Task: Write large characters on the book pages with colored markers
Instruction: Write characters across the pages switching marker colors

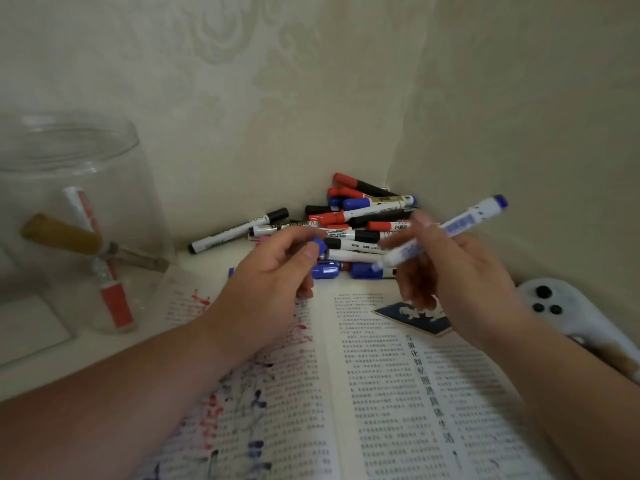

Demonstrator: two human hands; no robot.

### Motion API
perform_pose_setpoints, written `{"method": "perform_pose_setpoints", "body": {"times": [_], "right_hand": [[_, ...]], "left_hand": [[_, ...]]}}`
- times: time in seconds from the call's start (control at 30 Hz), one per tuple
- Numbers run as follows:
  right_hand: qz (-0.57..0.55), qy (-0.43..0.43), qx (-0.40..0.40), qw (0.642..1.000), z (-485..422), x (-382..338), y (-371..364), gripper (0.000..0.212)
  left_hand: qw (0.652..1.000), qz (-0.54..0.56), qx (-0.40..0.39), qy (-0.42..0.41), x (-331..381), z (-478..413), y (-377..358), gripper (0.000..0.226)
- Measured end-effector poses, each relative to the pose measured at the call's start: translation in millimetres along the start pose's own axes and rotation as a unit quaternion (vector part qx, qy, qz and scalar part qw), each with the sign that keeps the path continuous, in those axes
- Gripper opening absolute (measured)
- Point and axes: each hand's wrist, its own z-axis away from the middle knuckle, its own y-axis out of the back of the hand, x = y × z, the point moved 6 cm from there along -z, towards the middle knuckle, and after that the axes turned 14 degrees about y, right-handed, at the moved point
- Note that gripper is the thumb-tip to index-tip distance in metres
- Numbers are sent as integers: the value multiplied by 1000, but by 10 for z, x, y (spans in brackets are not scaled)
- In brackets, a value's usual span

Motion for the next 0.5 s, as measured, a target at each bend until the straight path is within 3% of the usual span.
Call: {"method": "perform_pose_setpoints", "body": {"times": [0.17, 0.3, 0.5], "right_hand": [[-28, -68, -92, 993, -110, 172, -249, 8], [-27, -71, -94, 993, -152, 239, -306, 11], [38, -10, -94, 995, -137, 233, -285, 10]], "left_hand": [[1000, 20, 13, 2, -28, -28, 7, 15], [999, 33, 4, 6, -17, -29, -6, 14], [1000, 19, 10, 12, -33, -59, -18, 13]]}}
